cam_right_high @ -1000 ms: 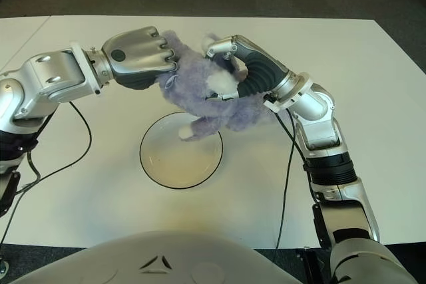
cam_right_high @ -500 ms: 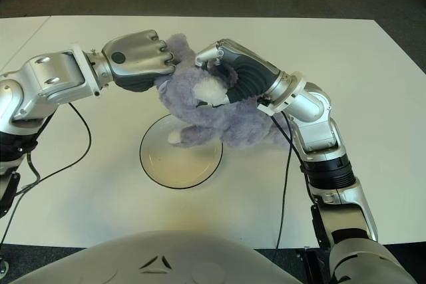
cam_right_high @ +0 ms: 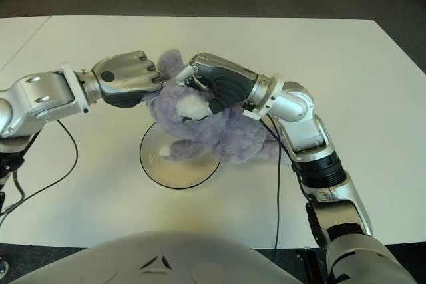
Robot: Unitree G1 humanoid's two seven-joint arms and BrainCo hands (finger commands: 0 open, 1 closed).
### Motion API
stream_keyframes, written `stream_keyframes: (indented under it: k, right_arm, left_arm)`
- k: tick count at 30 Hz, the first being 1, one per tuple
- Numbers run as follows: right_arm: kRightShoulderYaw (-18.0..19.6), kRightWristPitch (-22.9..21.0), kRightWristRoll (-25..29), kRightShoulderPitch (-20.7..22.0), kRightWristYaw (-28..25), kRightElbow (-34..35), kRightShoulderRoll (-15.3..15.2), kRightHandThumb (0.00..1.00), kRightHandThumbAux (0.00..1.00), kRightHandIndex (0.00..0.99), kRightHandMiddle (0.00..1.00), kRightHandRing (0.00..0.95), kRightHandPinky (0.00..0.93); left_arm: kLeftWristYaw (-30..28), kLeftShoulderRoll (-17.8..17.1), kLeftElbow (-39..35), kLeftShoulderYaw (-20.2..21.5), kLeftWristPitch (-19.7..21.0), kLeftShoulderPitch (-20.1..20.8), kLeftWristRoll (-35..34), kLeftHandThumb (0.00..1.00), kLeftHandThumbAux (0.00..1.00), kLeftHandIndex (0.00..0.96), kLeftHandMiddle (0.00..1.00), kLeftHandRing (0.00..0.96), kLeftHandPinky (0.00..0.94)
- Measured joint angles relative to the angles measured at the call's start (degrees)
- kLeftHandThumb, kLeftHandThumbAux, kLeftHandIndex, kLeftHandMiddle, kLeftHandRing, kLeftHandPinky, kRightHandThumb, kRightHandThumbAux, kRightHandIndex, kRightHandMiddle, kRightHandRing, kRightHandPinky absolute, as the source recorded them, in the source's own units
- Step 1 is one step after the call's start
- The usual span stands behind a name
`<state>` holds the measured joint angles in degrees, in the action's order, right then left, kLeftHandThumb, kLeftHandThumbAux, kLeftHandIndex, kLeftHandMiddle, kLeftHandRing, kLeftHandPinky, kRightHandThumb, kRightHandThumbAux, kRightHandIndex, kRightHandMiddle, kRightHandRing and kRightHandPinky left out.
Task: Put the doll into the plate.
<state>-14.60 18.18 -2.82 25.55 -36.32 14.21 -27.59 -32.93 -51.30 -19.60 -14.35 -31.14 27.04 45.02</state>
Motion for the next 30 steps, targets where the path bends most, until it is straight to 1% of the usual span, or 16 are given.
stream_keyframes:
  k: [2,4,7,8,12,14,18,20,23,26,30]
  right_arm:
    - [-0.9,-0.2,-1.0,0.1,0.0,-0.1,1.2,0.467,0.752,0.628,0.780,0.774,0.796]
    - [-1.6,-0.5,-1.6,0.1,0.1,-0.1,2.1,0.470,0.754,0.637,0.780,0.772,0.789]
    - [-2.7,-1.9,-2.0,0.0,0.1,-0.2,3.4,0.465,0.758,0.642,0.777,0.766,0.768]
    - [-2.9,-2.3,-2.1,-0.1,0.0,-0.2,3.7,0.465,0.758,0.642,0.777,0.766,0.768]
    - [-4.2,-3.2,-3.0,-0.3,0.0,-0.4,4.8,0.438,0.767,0.638,0.758,0.740,0.716]
    - [-5.0,-3.1,-4.0,-0.4,0.0,-0.6,5.3,0.430,0.769,0.633,0.751,0.736,0.721]
    - [-6.5,-2.7,-6.4,-1.2,0.8,-1.3,6.1,0.423,0.772,0.635,0.753,0.742,0.744]
    - [-7.1,-2.2,-7.2,-1.8,1.3,-1.8,6.4,0.423,0.776,0.647,0.767,0.761,0.781]
    - [-8.3,0.4,-9.1,-3.2,3.1,-4.0,6.9,0.427,0.780,0.655,0.776,0.771,0.794]
    - [-9.3,3.0,-9.9,-5.3,4.7,-6.8,7.1,0.462,0.775,0.681,0.787,0.781,0.787]
    - [-9.6,5.7,-10.1,-7.2,6.4,-9.3,7.3,0.475,0.768,0.703,0.800,0.794,0.796]
  left_arm:
    - [-1.9,-0.6,-0.8,0.3,0.7,-0.9,-1.1,0.848,0.660,0.436,0.491,0.722,0.768]
    - [-4.0,-0.9,-2.0,0.6,2.4,-2.7,-2.0,0.848,0.660,0.436,0.491,0.728,0.783]
    - [-7.0,-0.9,-3.6,1.2,6.5,-7.4,-3.5,0.849,0.660,0.436,0.491,0.732,0.791]
    - [-7.7,-0.8,-3.8,1.3,7.6,-8.6,-3.8,0.849,0.660,0.436,0.491,0.732,0.791]
    - [-9.7,-0.2,-4.0,1.5,11.4,-12.5,-5.1,0.849,0.660,0.435,0.491,0.734,0.784]
    - [-9.8,0.2,-3.9,1.6,12.5,-13.8,-5.6,0.849,0.660,0.435,0.491,0.741,0.786]
    - [-10.2,1.2,-3.7,1.2,13.6,-14.9,-6.2,0.850,0.660,0.436,0.491,0.754,0.809]
    - [-10.1,1.9,-3.4,0.6,13.7,-15.1,-6.0,0.851,0.659,0.437,0.492,0.766,0.801]
    - [-9.4,3.3,-2.3,-0.3,13.8,-16.5,-5.4,0.852,0.659,0.438,0.492,0.769,0.794]
    - [-8.6,4.7,-1.7,-0.7,13.9,-17.9,-5.3,0.854,0.658,0.441,0.492,0.772,0.802]
    - [-5.2,5.7,-0.6,-0.6,13.8,-20.1,-4.6,0.854,0.657,0.441,0.493,0.771,0.802]
